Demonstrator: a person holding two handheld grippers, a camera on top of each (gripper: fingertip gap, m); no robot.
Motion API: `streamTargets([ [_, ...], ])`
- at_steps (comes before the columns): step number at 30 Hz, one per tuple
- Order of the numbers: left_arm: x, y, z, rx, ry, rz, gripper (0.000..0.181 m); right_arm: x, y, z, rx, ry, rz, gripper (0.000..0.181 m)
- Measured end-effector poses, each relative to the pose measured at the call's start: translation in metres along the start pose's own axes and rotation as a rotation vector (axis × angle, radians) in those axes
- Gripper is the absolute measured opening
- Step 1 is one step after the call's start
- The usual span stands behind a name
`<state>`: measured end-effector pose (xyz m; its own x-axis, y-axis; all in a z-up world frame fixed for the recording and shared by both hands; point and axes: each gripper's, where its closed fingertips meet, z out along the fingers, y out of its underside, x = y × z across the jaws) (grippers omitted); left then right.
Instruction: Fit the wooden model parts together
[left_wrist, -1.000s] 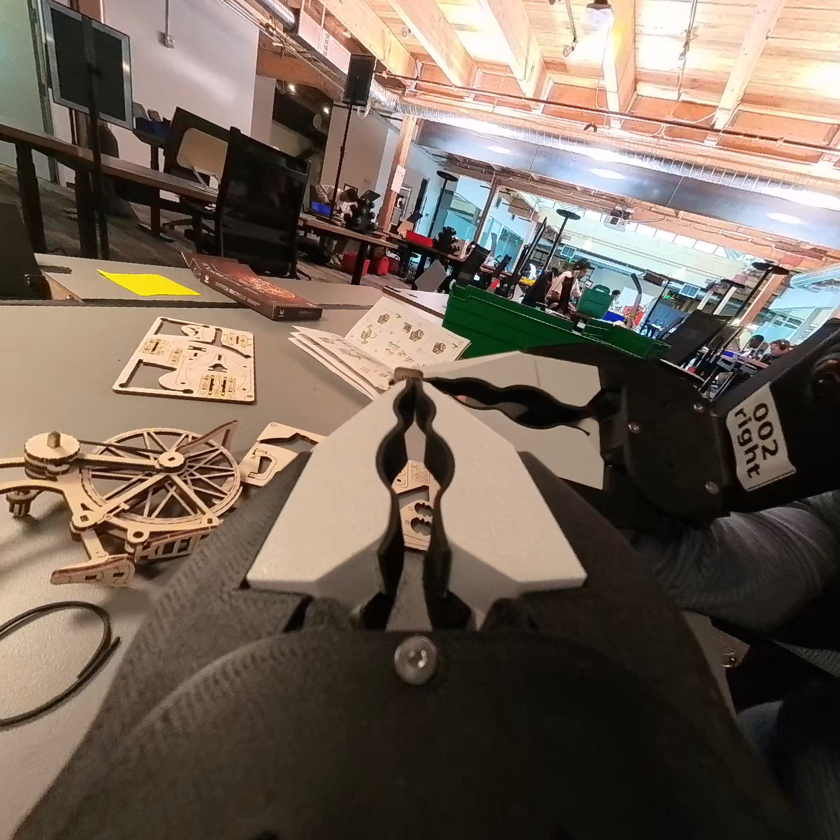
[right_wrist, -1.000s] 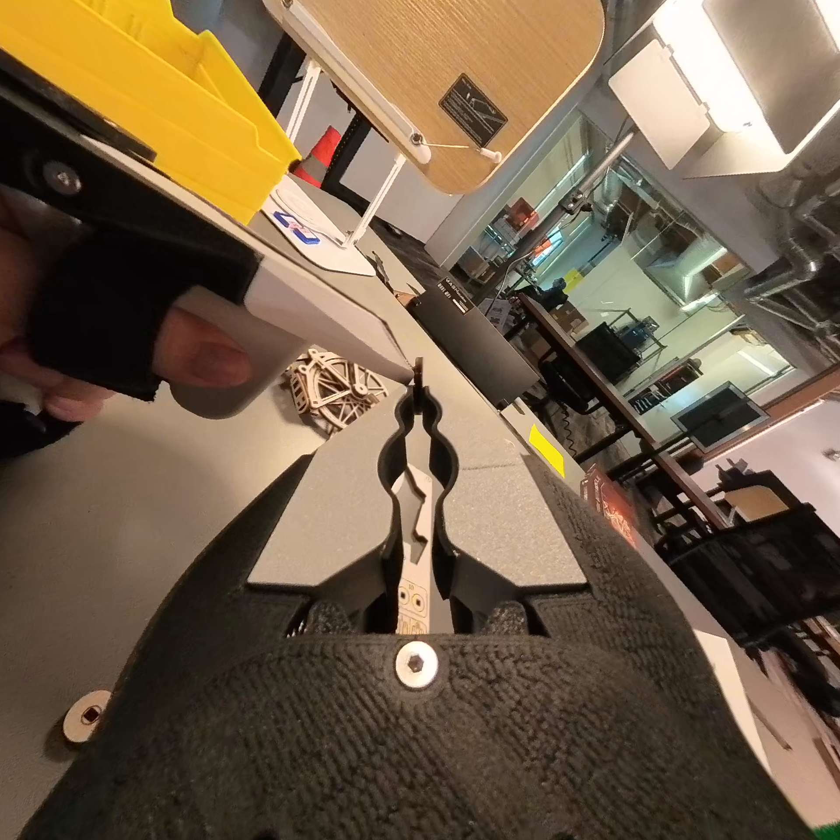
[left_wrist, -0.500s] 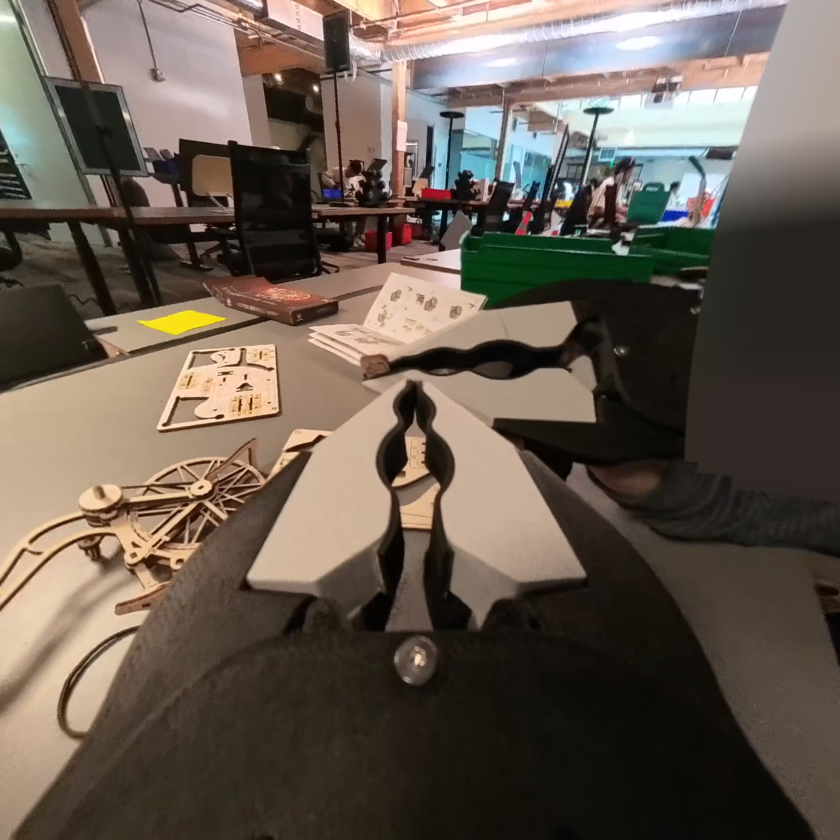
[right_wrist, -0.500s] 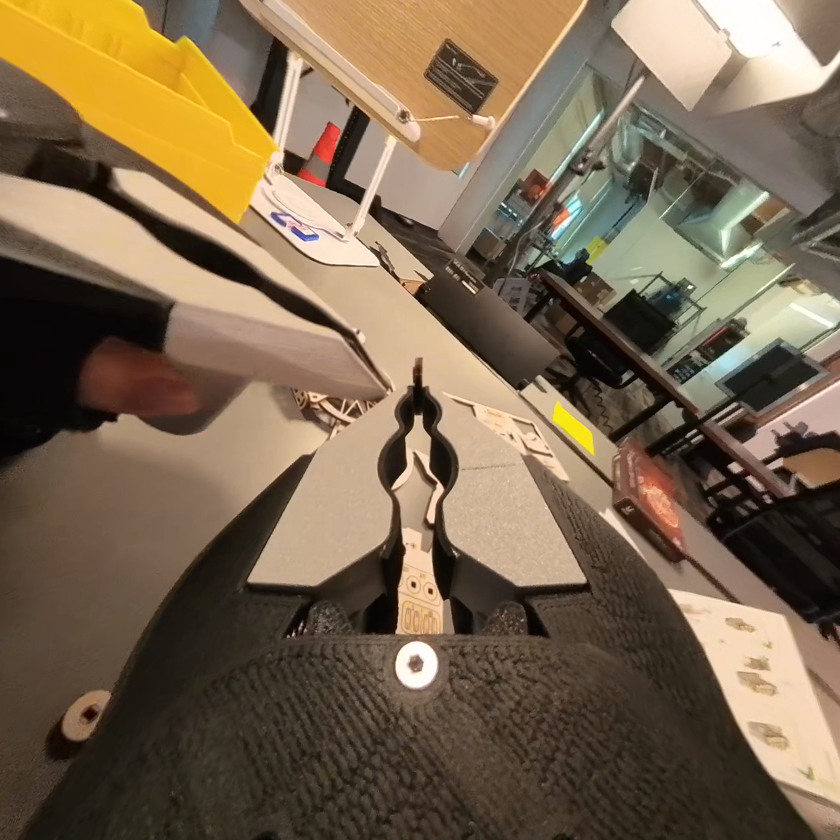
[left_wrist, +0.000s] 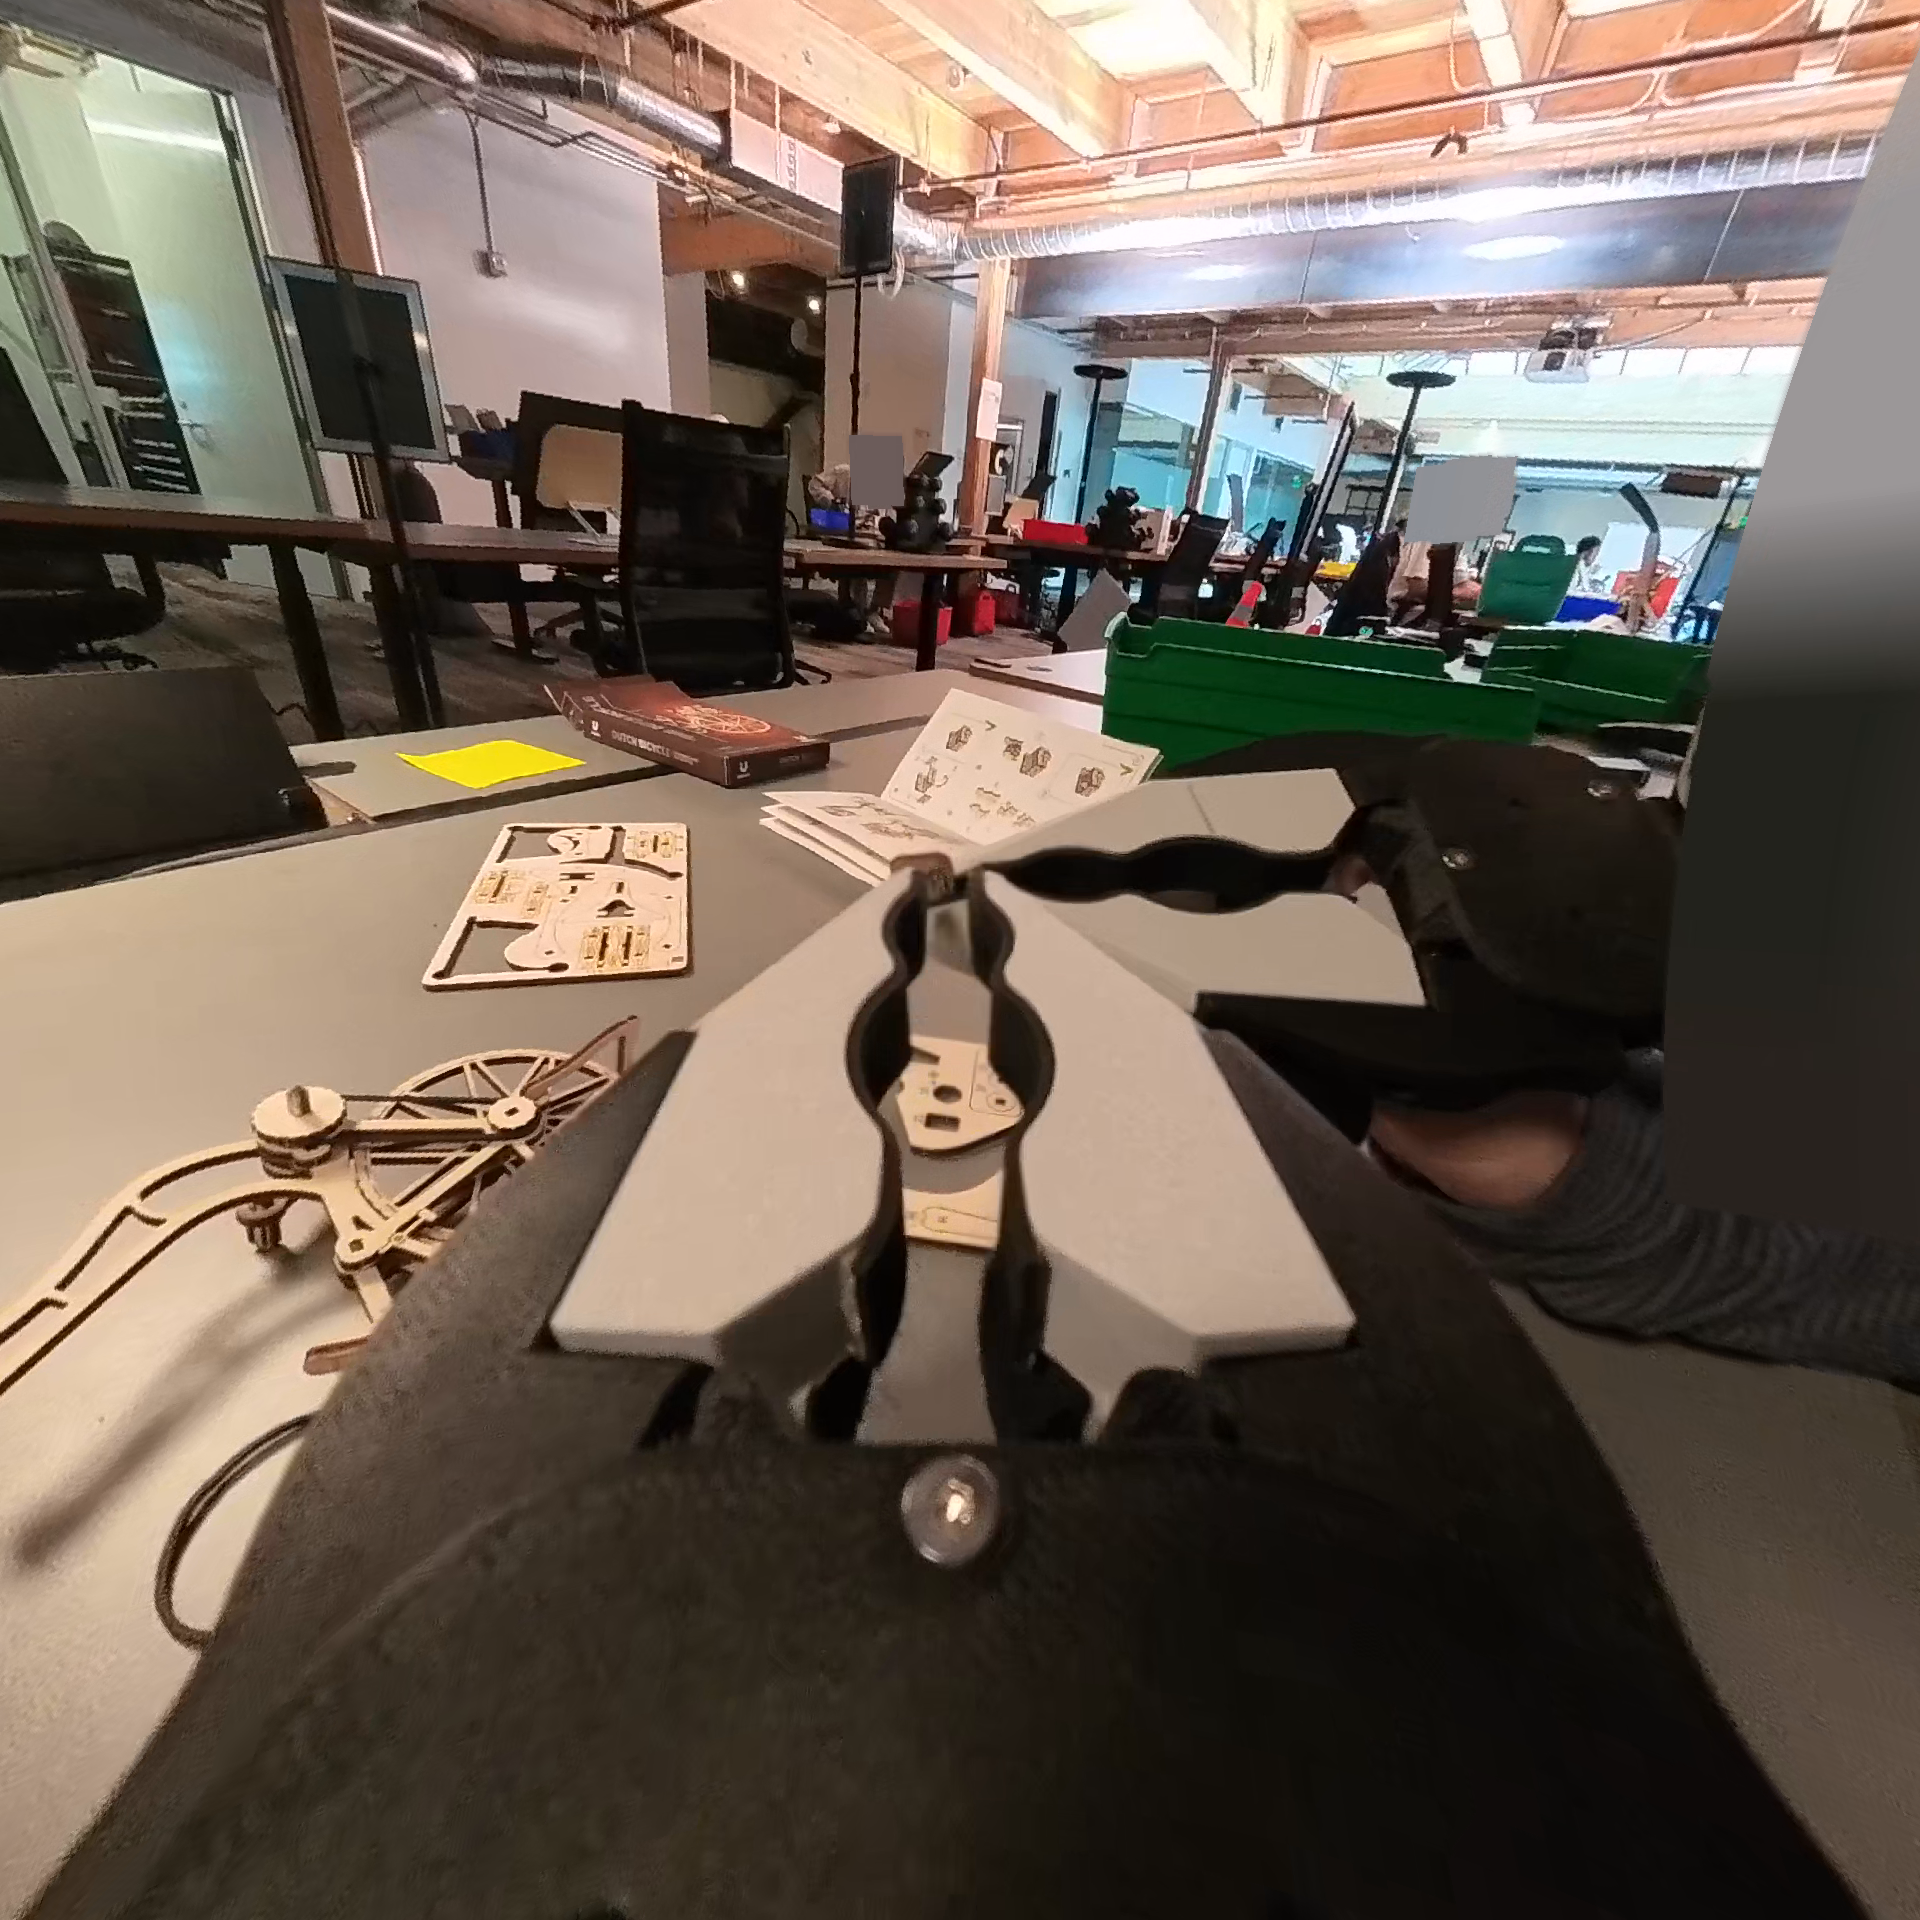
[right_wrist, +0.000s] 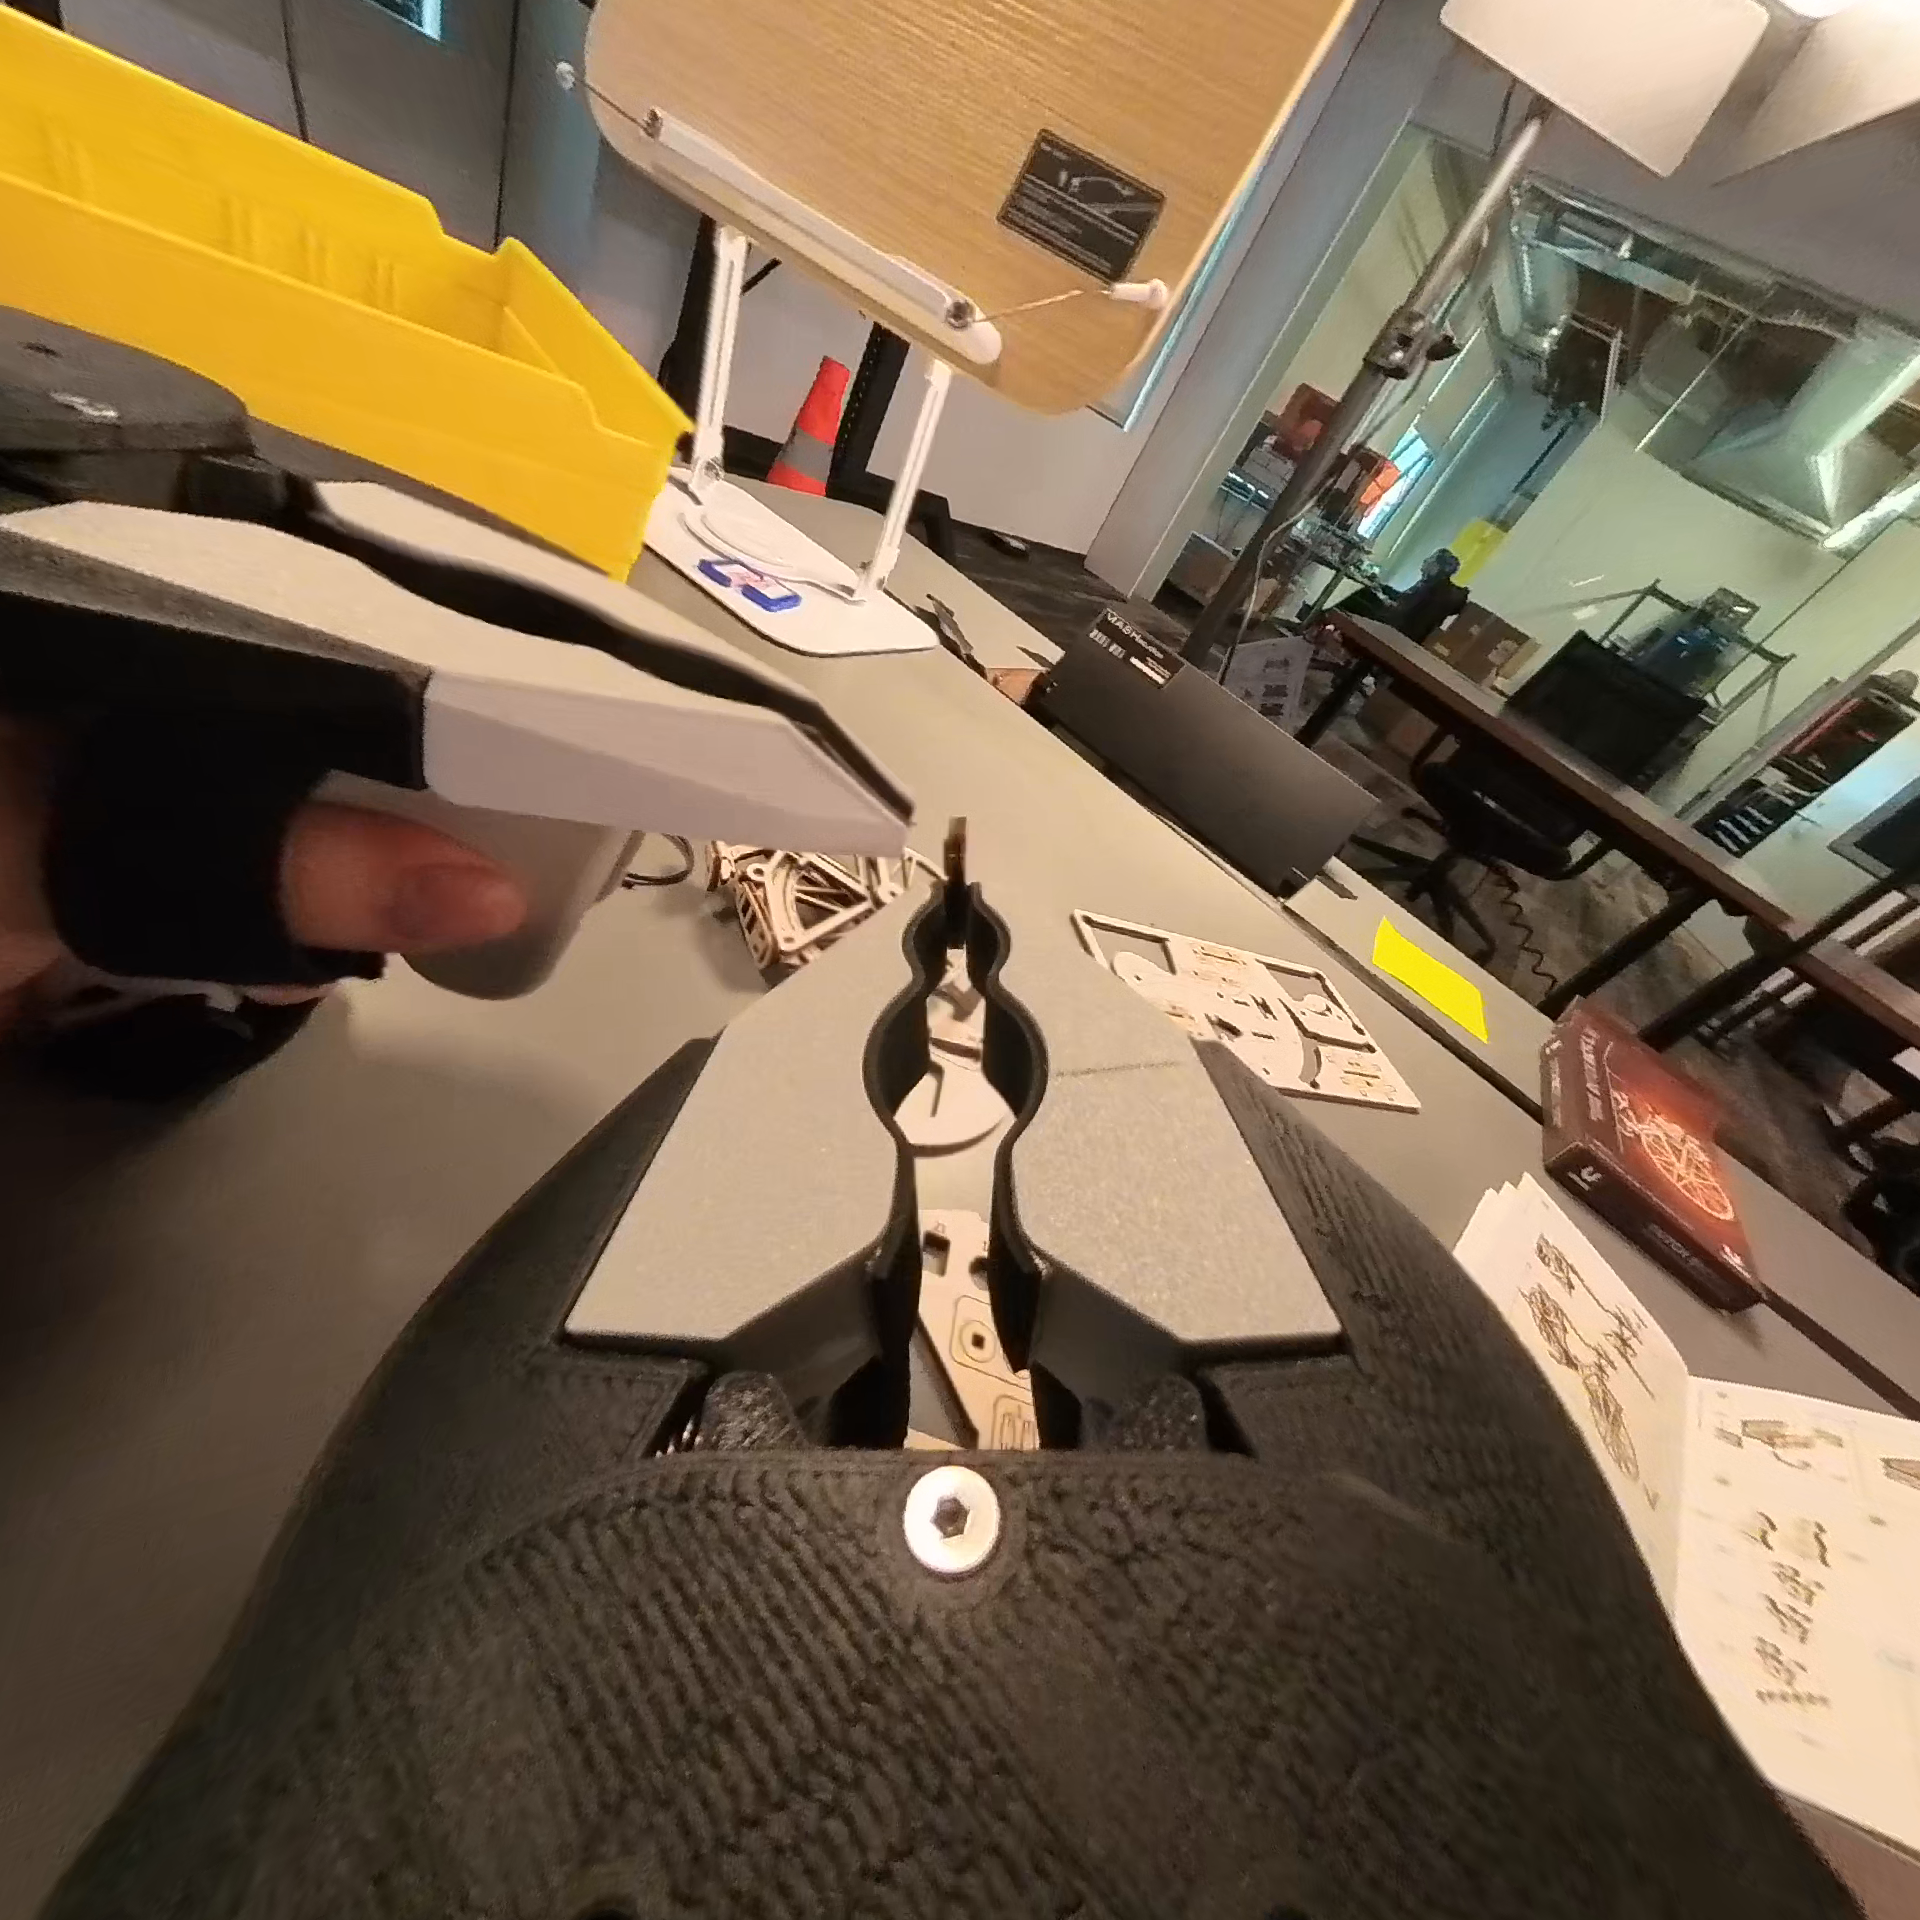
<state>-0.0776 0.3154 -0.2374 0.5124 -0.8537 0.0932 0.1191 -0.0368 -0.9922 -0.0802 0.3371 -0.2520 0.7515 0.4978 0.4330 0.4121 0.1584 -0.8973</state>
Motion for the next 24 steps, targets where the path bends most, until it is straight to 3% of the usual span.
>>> streamTargets([
  [14, -0.0031, -0.0021, -0.0011, 0.019, -0.011, -0.030, 0.002, -0.0044, -0.0051, -0.0001, -0.021, 0.083, -0.200, 0.000],
  [24, -0.0008, -0.0034, -0.0023, 0.032, 0.009, -0.065, 0.003, -0.0031, -0.0100, -0.0012, -0.003, 0.111, -0.231, 0.000],
])
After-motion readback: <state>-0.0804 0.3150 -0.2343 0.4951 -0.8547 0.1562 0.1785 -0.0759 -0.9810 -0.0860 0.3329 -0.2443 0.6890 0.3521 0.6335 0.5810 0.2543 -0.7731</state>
